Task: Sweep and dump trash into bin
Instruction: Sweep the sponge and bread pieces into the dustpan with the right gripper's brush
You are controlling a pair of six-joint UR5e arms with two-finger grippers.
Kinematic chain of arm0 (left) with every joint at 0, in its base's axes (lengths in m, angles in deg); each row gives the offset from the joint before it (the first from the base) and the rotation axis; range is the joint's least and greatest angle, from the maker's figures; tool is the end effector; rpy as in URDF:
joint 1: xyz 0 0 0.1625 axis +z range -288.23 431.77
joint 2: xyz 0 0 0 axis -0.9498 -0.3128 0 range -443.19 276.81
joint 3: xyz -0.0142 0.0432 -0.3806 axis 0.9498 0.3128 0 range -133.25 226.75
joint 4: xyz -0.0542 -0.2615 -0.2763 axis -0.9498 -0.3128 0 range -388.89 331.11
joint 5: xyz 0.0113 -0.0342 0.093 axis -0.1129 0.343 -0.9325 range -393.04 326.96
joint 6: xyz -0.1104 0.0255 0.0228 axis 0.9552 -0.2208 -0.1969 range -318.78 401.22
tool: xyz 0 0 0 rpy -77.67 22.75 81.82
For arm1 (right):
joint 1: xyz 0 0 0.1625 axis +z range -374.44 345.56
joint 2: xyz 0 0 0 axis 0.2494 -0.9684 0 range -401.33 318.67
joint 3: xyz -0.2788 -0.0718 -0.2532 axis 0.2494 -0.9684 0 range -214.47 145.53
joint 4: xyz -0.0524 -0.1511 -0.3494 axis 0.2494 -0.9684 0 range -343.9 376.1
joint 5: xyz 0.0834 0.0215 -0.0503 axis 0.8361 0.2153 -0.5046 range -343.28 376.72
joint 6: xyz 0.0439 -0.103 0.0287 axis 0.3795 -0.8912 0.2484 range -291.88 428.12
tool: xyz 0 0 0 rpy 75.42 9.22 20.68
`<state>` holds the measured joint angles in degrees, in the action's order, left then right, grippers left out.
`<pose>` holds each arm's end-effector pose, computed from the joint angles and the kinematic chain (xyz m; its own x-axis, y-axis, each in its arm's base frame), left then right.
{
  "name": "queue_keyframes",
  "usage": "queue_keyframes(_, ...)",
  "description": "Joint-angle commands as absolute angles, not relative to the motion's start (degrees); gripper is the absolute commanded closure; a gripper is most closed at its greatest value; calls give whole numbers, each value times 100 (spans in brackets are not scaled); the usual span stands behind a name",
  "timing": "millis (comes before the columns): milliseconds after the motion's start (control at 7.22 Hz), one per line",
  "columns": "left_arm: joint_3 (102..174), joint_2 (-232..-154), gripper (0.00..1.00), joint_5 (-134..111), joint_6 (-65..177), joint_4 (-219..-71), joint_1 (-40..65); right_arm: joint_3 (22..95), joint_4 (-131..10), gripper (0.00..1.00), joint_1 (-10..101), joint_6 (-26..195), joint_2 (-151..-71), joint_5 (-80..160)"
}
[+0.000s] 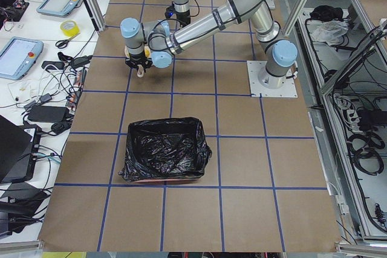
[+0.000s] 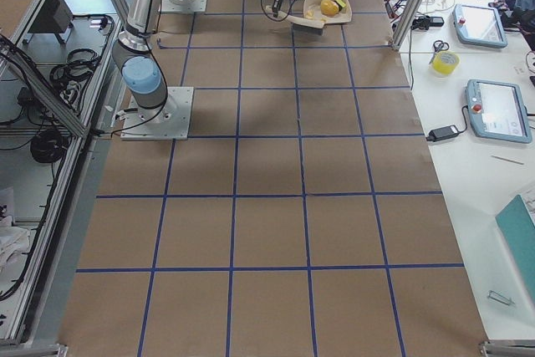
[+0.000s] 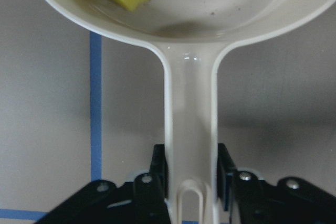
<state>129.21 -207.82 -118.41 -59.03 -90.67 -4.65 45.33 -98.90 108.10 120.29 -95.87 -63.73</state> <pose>0.0119 -0.6563 0.2006 -0.0585 0.9977 -0.0339 0.9955 0.0558 -0.0760 0.4769 -0.4640 0.2065 -0.9350 0.3407 -0.0983 0.3269 0.9356 0.1337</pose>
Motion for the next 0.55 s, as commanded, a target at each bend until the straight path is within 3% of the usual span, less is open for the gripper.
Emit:
queue_keyframes(0, 12920, -20782, 100, -11838, -6246, -9059, -417, 4026, -9921, 100, 10825, 12068, -9250, -6047)
queue_keyframes(416, 12920, -20782, 100, -11794, -6293, -9059, -390, 3779, -10464, 100, 10843, 12375, -9109, -5448)
